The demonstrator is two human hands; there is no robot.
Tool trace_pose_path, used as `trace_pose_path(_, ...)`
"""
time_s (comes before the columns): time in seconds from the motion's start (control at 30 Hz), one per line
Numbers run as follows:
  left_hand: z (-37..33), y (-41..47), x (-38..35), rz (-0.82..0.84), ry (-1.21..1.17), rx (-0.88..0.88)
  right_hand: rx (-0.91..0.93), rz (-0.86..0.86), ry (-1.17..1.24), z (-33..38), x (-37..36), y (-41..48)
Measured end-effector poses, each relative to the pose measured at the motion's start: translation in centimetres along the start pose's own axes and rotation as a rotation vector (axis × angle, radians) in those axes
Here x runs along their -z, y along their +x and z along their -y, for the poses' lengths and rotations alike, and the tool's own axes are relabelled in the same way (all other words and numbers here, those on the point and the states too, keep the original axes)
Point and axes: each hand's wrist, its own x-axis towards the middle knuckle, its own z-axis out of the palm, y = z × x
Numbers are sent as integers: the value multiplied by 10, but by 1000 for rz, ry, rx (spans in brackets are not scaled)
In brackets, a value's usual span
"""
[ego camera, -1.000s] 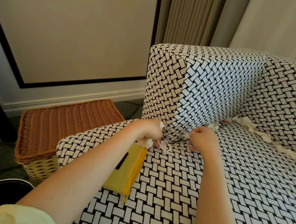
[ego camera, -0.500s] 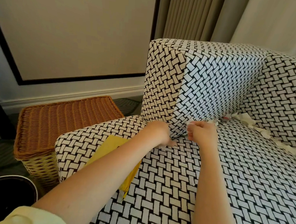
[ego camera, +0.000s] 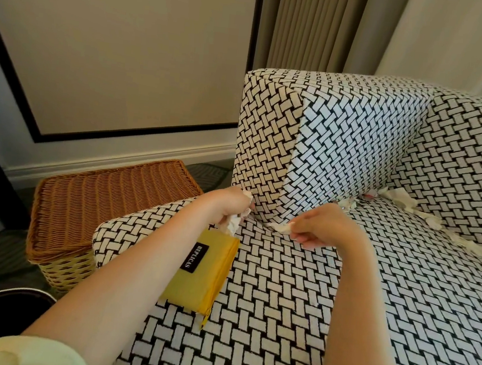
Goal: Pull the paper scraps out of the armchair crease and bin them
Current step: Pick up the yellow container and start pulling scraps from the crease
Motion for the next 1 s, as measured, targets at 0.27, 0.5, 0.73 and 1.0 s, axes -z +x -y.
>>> trace_pose_path(0.27,-2,-5,-7,135,-106,-47,116,-29,94,27,-32,-5)
trace_pose_path(0.5,1,-18,13,169,-627,-68,442,-421,-78,52,-71,-11)
trace_pose_path(0.73,15,-52,56,-4,-737,-119,565,-52,179,73,-91,-24)
trace_pose_path(1.0,43,-78,105,-173,-1066,-101,472,225,318,108,-155,-52)
